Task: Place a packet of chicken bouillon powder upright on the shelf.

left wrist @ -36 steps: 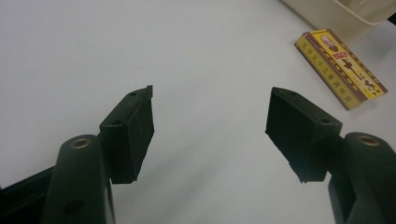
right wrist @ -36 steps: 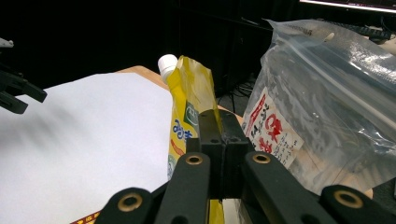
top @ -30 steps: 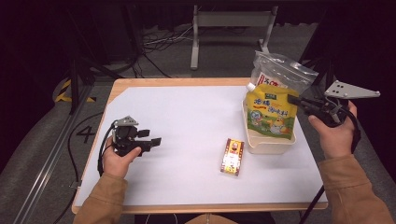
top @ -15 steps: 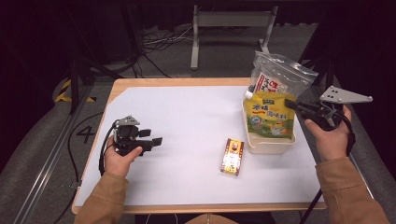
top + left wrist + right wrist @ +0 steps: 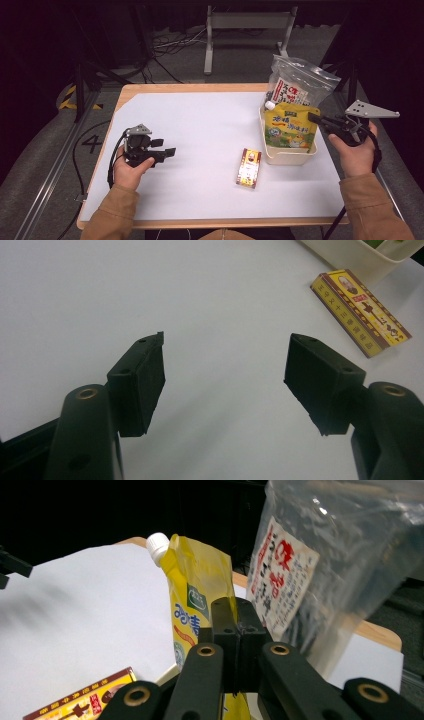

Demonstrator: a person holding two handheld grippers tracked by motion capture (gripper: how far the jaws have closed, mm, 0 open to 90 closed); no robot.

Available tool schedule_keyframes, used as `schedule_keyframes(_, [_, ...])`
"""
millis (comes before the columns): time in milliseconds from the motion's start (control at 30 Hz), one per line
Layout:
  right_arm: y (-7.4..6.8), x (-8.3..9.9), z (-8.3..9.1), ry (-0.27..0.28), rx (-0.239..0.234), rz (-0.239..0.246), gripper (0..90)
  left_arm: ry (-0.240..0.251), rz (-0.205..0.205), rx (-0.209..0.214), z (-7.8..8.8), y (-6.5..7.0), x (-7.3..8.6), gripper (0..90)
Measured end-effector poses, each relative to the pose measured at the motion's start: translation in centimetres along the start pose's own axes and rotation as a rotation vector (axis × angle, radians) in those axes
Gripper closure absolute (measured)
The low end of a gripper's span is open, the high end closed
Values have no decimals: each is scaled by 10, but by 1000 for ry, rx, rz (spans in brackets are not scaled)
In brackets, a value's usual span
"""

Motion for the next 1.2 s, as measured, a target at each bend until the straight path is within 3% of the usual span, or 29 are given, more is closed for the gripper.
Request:
schedule_keyframes(300, [2, 13, 7, -12, 34, -17, 900, 0, -9, 11, -1, 7, -2, 331])
schedule_keyframes(533, [0, 13, 8, -11, 31, -8, 889, 2, -34, 26, -2, 14, -6, 329])
schedule_keyframes(767, [-5, 11, 9, 9, 33, -13, 744, 0, -49, 44, -4, 22, -10, 324])
schedule_keyframes(933, [-12, 8, 15, 25, 72, 4, 609, -2, -60, 59, -5, 31, -14, 321])
schedule_keyframes(1200, [-30, 10, 26, -2, 99, 19, 556, -6, -104, 87, -4, 52, -21, 314])
Point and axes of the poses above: each handheld gripper's, and its own axes: z roughly backward along the jaws, x roughly out of its underside, y roughly to its right, the point moved 4 cm from there along -z, roughly forward along the jaws, and after that the axes turned 14 degrees about -x, right-handed, at the moved point
